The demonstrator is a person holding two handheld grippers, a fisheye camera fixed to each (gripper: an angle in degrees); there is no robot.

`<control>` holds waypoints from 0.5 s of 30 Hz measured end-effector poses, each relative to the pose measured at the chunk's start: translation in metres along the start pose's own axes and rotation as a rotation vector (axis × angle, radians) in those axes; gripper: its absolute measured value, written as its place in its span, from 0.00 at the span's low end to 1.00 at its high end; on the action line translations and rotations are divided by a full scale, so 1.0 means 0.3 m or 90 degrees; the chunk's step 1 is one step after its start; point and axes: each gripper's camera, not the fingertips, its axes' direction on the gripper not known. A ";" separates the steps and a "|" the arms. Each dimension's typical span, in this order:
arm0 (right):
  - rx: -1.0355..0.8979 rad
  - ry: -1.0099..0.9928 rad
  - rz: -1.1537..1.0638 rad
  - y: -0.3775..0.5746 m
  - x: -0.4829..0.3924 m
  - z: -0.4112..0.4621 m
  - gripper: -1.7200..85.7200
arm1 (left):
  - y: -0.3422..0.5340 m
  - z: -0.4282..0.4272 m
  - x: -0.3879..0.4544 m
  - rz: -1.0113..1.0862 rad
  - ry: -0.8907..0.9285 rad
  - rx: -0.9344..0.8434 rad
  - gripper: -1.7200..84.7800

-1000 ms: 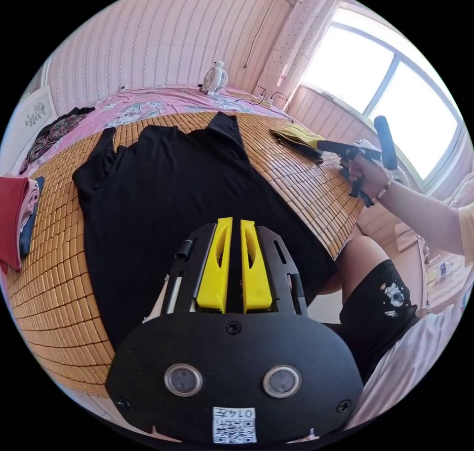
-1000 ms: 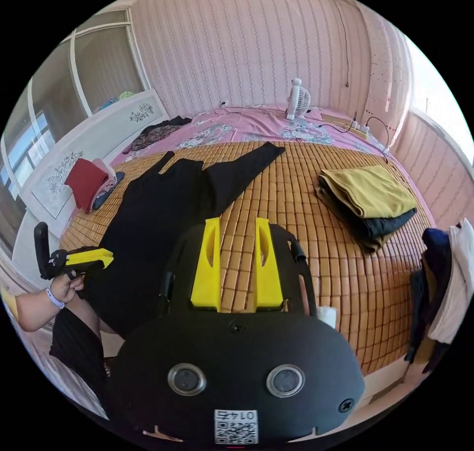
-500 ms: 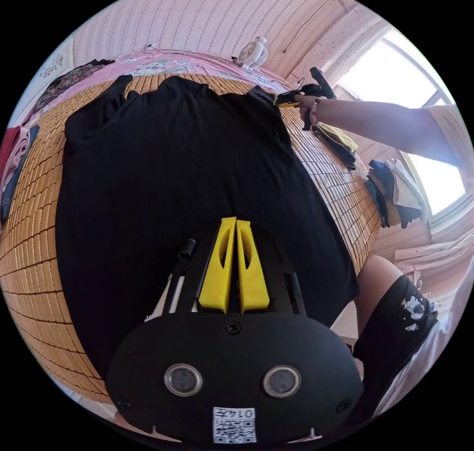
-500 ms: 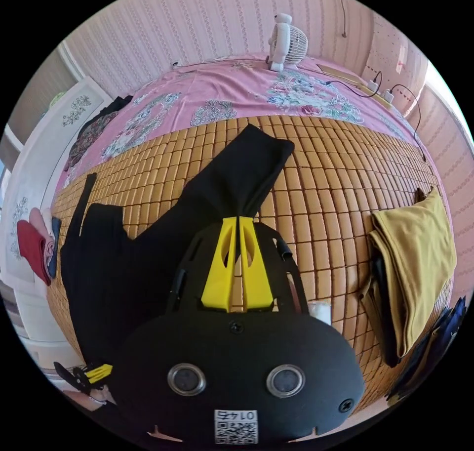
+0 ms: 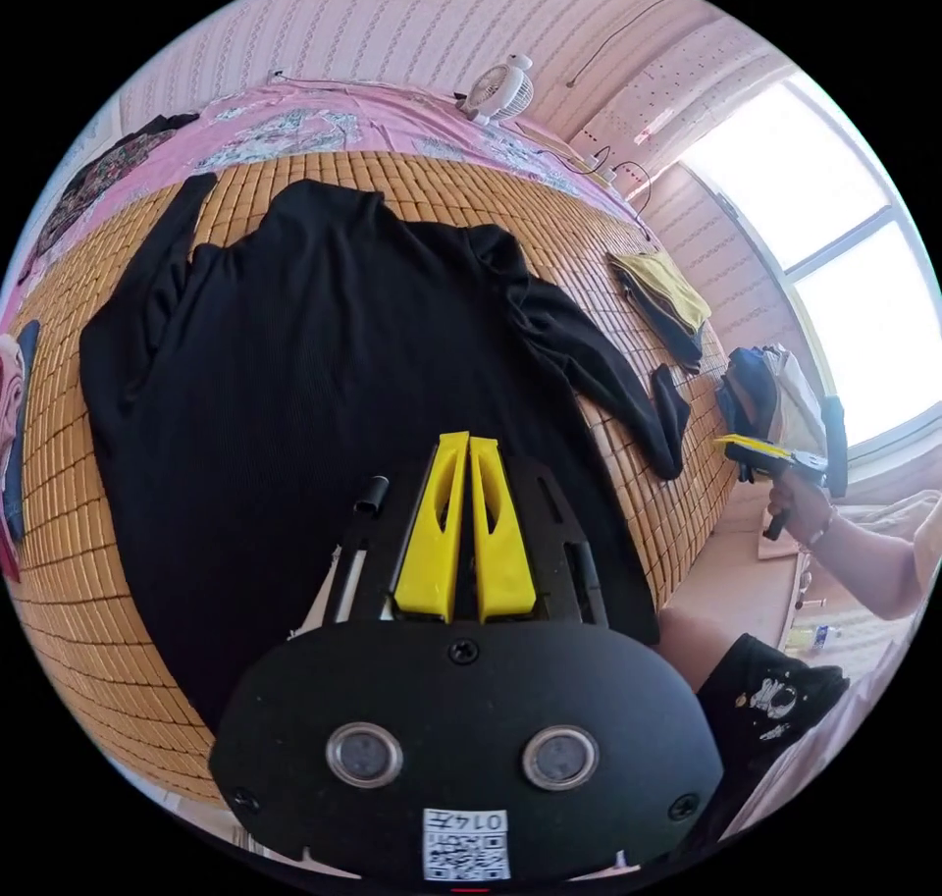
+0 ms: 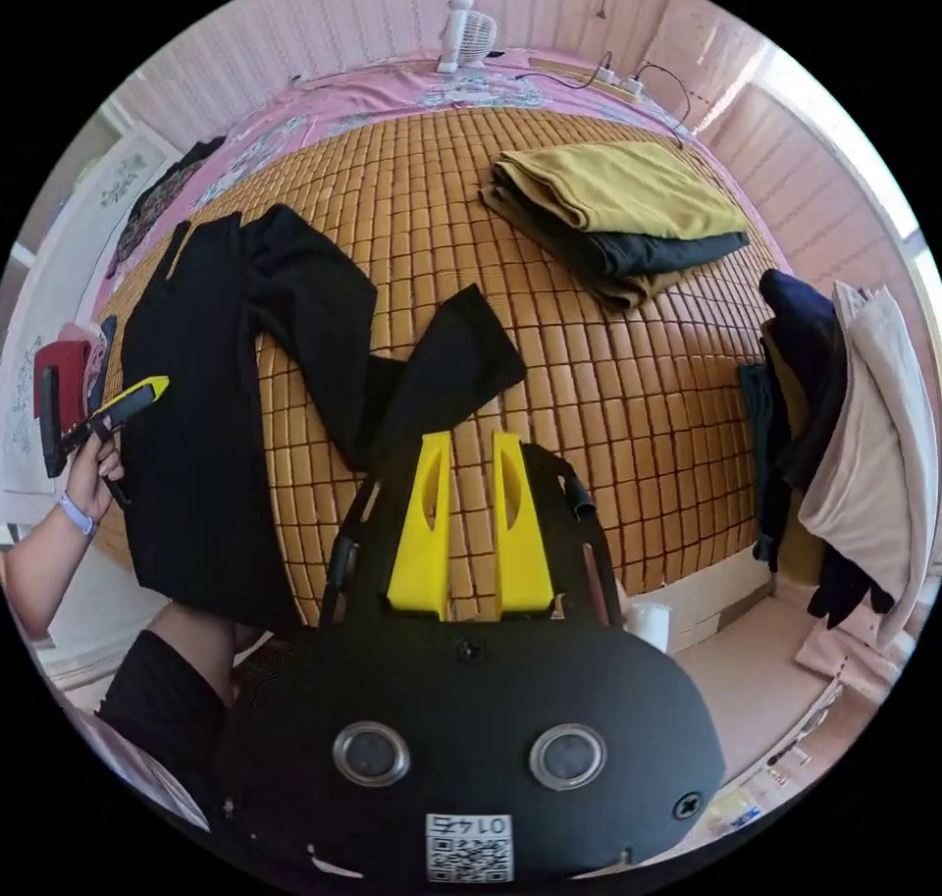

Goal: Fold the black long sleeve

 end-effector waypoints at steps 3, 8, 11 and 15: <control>0.050 -0.037 0.049 -0.075 0.038 0.049 0.11 | -0.157 0.017 0.035 0.045 -0.006 -0.003 0.01; 0.076 -0.026 0.026 -0.100 0.035 0.133 0.03 | -0.391 0.051 0.088 0.105 -0.008 -0.011 0.01; 0.108 -0.082 0.077 -0.060 0.099 0.027 0.02 | -0.502 0.070 0.120 0.134 0.002 -0.015 0.01; 0.166 -0.074 0.210 0.112 0.236 -0.176 0.03 | -0.616 0.092 0.165 0.168 0.017 -0.017 0.01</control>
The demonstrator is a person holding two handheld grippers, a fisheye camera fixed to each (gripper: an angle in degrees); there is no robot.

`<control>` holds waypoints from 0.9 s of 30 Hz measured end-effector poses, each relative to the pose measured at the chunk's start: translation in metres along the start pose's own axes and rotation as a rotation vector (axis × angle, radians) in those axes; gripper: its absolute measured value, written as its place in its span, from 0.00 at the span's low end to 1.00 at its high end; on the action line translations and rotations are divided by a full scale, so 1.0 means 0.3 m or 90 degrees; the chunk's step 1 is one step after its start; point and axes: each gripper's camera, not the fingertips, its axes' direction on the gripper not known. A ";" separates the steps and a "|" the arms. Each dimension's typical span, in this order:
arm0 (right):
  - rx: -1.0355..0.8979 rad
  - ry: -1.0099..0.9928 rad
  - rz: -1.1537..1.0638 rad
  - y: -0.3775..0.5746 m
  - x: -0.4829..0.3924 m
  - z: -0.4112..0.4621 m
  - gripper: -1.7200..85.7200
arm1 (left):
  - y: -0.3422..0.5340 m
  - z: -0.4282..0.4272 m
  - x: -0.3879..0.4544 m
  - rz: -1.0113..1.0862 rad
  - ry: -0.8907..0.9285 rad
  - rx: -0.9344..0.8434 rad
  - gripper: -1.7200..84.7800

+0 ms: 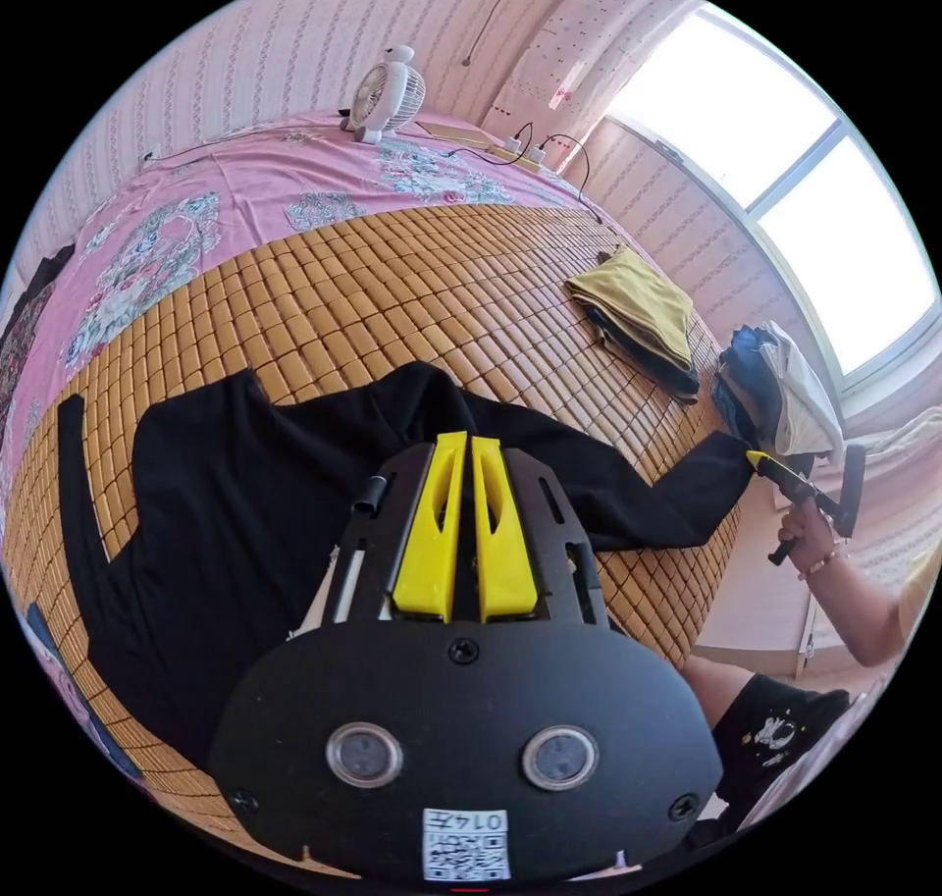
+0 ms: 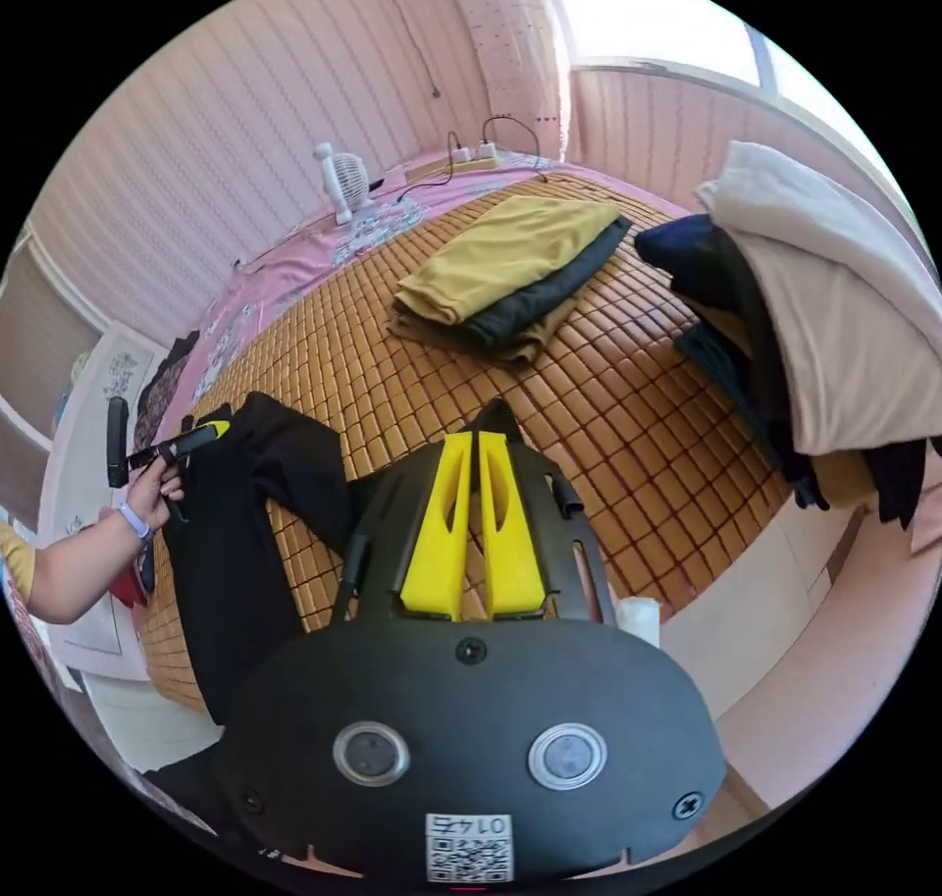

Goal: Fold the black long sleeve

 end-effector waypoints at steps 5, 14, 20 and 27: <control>-0.183 0.046 -0.009 0.076 0.098 0.021 0.06 | -0.103 0.034 -0.014 -0.007 0.030 -0.001 0.02; -0.132 0.049 -0.010 -0.048 -0.006 0.196 0.10 | -0.209 0.069 -0.055 -0.029 -0.044 -0.034 0.08; -0.103 0.132 -0.069 -0.061 -0.068 0.180 0.02 | -0.199 0.129 -0.031 0.023 -0.107 -0.068 0.08; -0.068 0.146 0.051 -0.062 -0.026 0.121 0.02 | -0.218 0.122 -0.069 -0.037 -0.056 -0.058 0.03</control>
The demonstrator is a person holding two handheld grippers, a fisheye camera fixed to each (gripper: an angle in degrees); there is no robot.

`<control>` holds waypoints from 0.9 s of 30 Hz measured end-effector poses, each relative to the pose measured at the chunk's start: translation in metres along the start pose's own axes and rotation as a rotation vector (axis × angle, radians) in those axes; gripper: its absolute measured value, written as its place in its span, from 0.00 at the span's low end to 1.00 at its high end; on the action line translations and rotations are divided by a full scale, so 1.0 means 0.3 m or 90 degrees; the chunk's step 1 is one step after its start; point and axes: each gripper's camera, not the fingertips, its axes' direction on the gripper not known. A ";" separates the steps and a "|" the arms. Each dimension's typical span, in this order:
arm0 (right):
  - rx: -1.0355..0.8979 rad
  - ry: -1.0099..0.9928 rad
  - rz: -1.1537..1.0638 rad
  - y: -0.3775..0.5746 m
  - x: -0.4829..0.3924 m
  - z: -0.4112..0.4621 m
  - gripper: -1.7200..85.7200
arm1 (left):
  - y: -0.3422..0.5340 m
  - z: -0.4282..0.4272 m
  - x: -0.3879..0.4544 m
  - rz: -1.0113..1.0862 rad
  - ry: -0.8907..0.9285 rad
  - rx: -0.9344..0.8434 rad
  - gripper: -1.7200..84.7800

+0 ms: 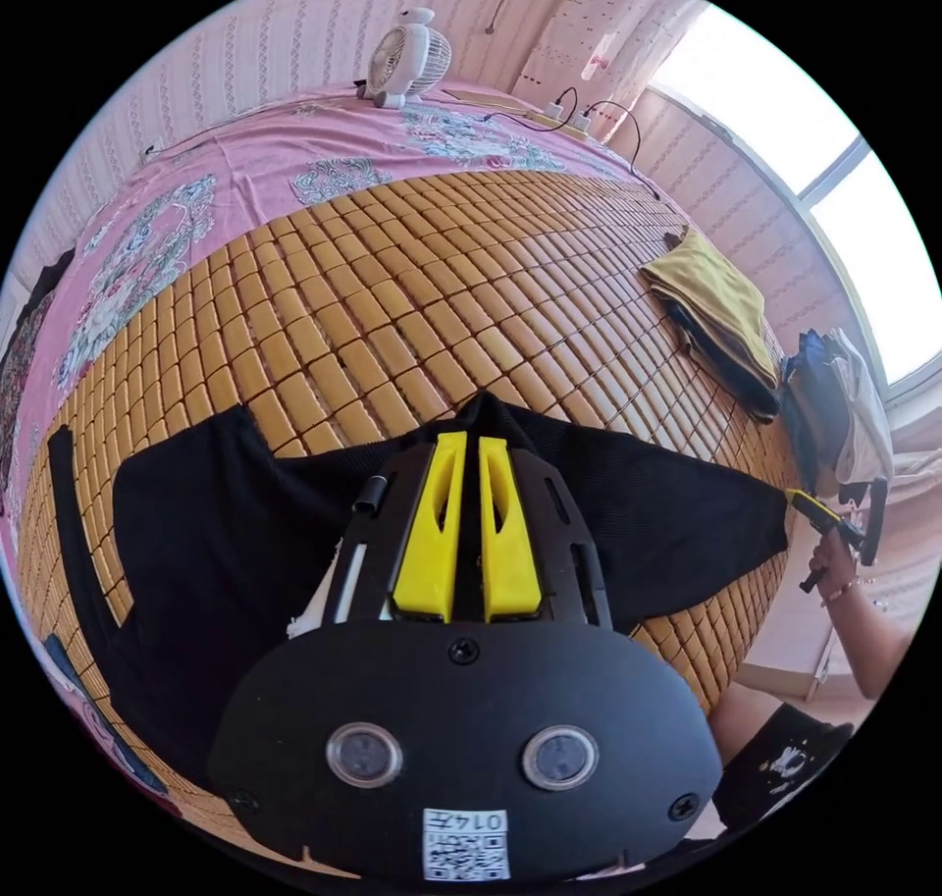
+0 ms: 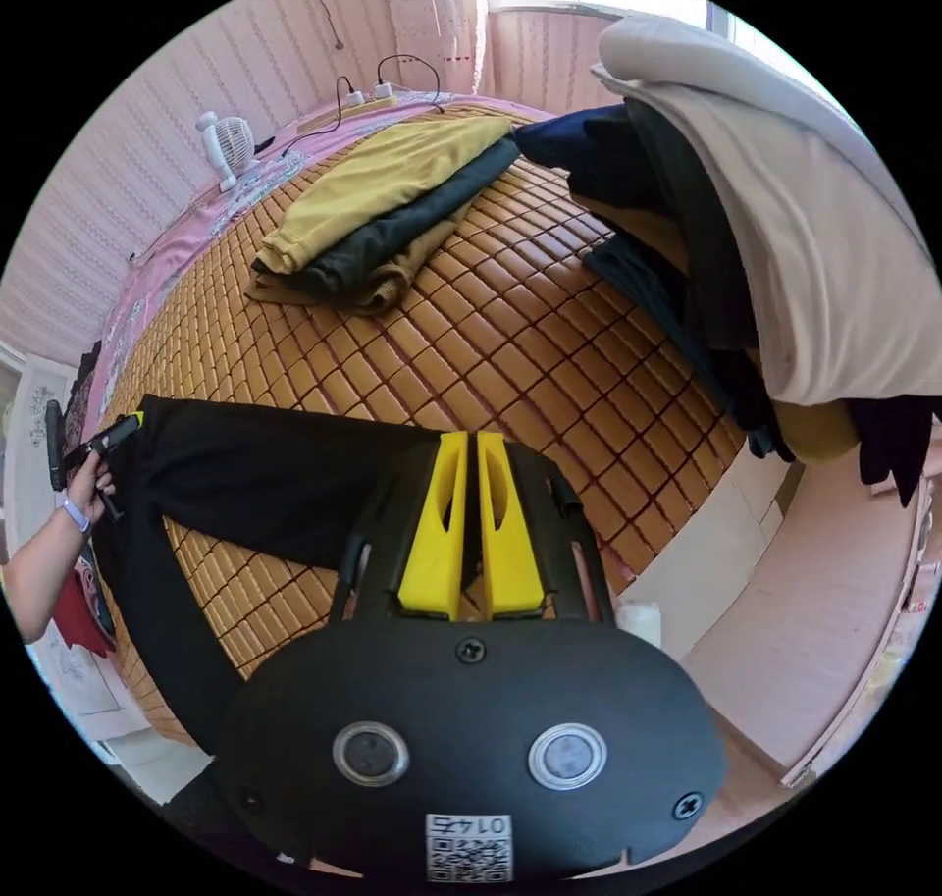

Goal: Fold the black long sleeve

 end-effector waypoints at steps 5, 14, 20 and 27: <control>-0.069 -0.026 -0.130 0.069 -0.125 -0.011 0.02 | -0.013 0.001 -0.001 -0.009 -0.001 -0.023 0.02; -0.092 0.070 -0.320 0.145 -0.289 0.012 0.01 | 0.014 0.000 0.020 0.013 -0.033 -0.035 0.01; -0.087 0.140 -0.296 0.117 -0.316 -0.048 0.01 | 0.115 -0.092 -0.041 -0.051 0.062 0.024 0.02; -0.109 0.156 -0.339 0.096 -0.446 -0.122 0.01 | 0.476 -0.382 -0.118 -0.062 0.028 0.194 0.05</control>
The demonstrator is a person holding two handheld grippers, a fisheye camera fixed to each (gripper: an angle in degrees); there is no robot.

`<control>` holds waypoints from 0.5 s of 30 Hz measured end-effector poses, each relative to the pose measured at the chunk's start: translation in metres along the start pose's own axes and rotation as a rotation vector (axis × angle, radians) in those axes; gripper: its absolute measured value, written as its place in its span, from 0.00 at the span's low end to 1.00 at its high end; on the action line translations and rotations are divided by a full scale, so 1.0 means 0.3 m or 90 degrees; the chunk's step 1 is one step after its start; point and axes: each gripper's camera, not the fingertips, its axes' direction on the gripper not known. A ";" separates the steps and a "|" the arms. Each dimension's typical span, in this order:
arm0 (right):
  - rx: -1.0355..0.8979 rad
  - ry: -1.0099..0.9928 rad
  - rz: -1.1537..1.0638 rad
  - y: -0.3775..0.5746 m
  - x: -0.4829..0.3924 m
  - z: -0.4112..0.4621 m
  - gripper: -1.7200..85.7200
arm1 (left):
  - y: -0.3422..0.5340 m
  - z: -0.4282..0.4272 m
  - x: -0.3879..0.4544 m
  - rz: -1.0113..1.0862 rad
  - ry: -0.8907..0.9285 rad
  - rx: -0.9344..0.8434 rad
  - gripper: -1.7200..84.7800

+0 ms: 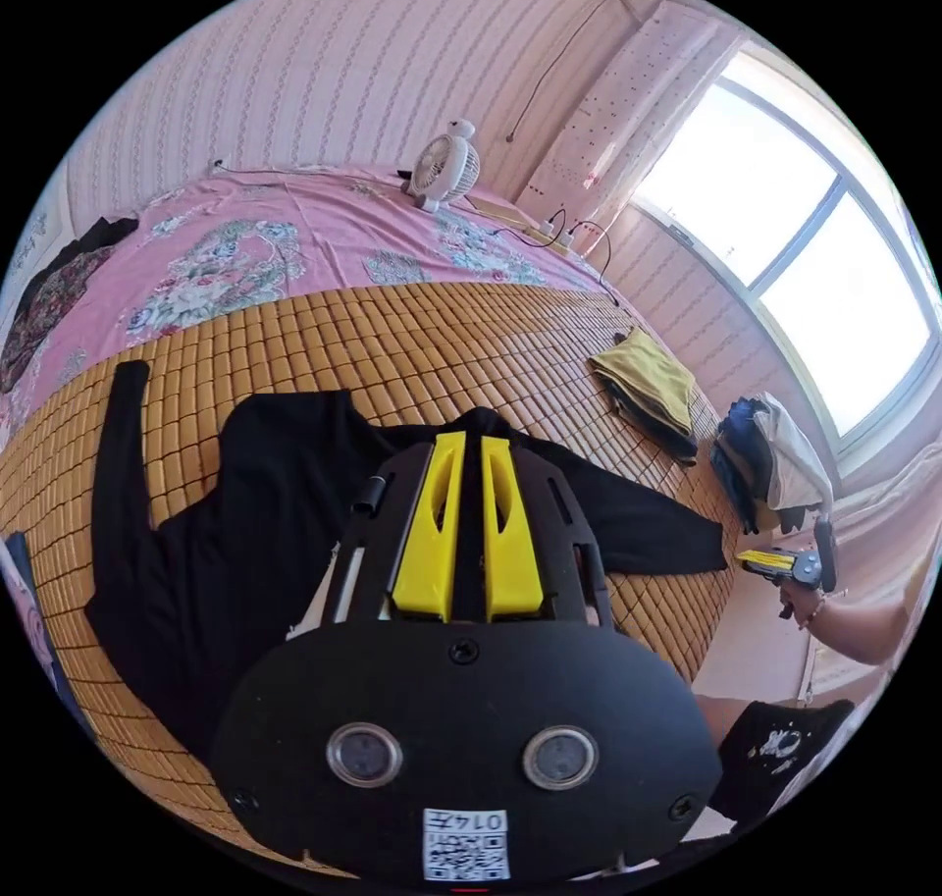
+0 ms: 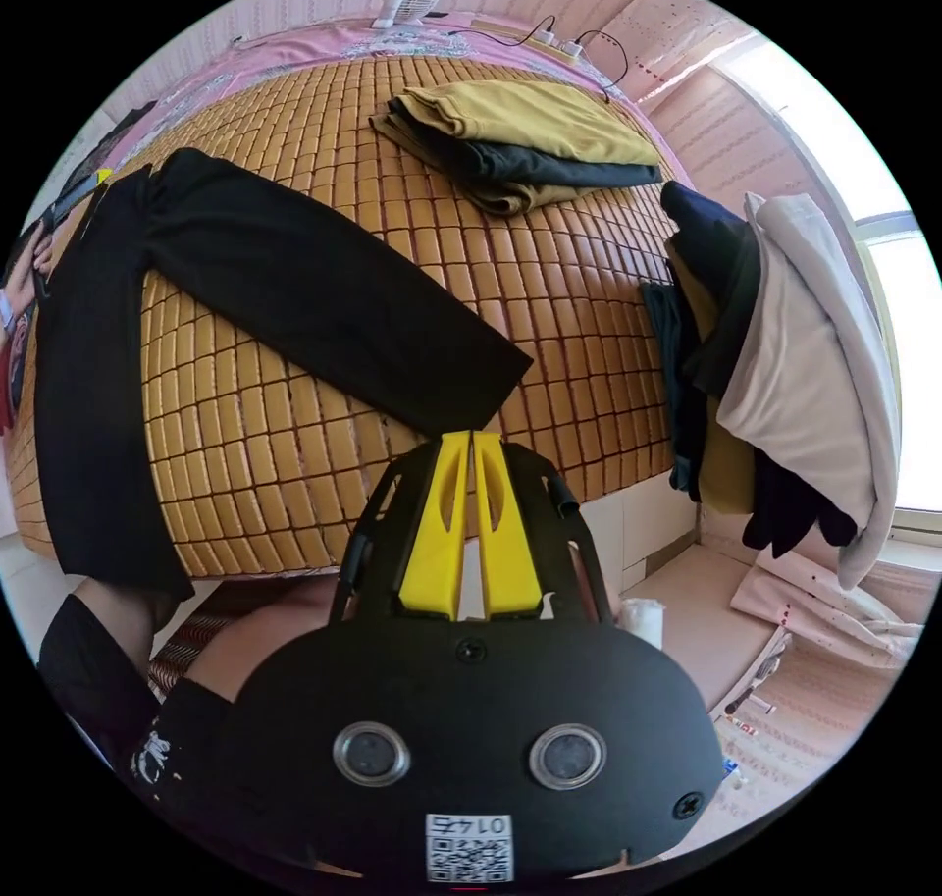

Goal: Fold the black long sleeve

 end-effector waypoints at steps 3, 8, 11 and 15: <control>0.058 -0.046 -0.065 -0.102 -0.101 -0.088 0.02 | 0.175 -0.120 -0.082 -0.050 -0.061 -0.032 0.06; 0.181 -0.133 -0.231 -0.371 -0.413 -0.242 0.02 | 0.504 -0.259 -0.185 -0.166 -0.124 -0.085 0.05; 0.252 -0.205 -0.355 -0.566 -0.695 -0.339 0.03 | 0.676 -0.314 -0.227 -0.254 -0.154 -0.143 0.02; 0.281 -0.309 -0.470 -0.838 -1.127 -0.454 0.04 | 0.853 -0.358 -0.247 -0.302 -0.169 -0.130 0.01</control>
